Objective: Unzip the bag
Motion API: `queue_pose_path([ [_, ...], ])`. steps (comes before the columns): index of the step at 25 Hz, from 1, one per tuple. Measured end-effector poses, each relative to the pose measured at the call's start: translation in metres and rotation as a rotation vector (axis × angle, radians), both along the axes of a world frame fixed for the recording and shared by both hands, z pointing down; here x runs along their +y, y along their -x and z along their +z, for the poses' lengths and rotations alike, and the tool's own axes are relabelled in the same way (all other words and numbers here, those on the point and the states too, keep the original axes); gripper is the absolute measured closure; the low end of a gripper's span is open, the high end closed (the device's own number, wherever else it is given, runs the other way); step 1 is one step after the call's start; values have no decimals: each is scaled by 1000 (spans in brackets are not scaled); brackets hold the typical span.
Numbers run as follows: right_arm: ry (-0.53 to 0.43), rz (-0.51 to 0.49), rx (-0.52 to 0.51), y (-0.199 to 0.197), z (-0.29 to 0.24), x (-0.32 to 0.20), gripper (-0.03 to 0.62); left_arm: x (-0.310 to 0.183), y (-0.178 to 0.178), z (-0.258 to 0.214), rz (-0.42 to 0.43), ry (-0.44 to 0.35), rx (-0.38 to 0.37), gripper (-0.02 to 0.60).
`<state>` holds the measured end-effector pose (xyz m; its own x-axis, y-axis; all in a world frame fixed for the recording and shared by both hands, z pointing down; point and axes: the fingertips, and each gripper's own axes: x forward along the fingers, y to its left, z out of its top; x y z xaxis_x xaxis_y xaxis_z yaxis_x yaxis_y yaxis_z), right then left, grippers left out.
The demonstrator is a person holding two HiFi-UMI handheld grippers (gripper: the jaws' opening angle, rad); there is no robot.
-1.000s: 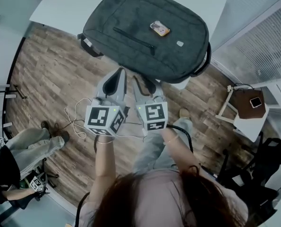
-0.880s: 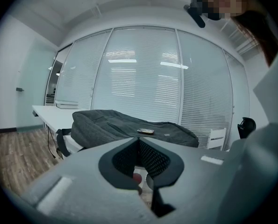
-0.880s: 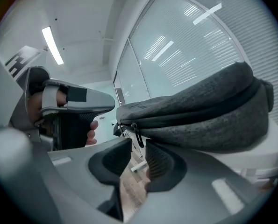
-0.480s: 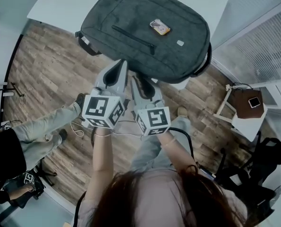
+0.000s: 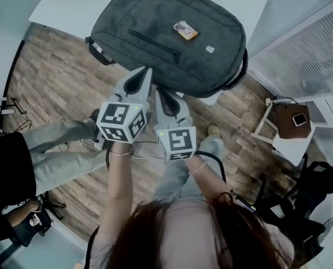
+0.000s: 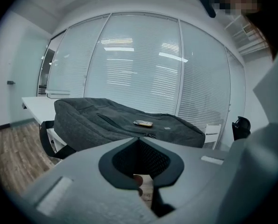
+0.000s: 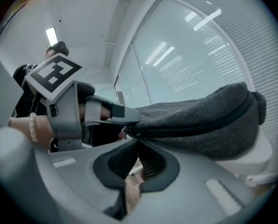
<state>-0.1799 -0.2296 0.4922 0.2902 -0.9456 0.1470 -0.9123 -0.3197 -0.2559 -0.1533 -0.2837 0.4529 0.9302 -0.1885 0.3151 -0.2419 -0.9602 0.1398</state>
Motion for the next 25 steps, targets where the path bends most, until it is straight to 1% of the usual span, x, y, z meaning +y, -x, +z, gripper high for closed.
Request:
queue_pose_path([
  [2, 34, -8, 30, 1, 0, 2, 585, 0, -1, 6, 2, -4, -34, 572],
  [4, 68, -11, 50, 1, 2, 5, 585, 0, -3, 14, 4, -28, -73, 572],
  [6, 94, -10, 63, 1, 4, 10, 585, 0, -5, 19, -3, -37, -90, 572],
  [10, 134, -6, 91, -1, 5, 20, 585, 0, -5, 23, -24, -40, -109, 572],
  [14, 153, -21, 122, -3, 2, 31, 585, -1, -4, 25, -54, -51, -126, 572],
  [20, 166, -38, 153, -14, 0, 53, 585, -1, -6, 27, -95, -54, -116, 572],
  [25, 172, -68, 159, -18, -2, 64, 585, 0, -6, 29, -124, -67, -127, 572],
])
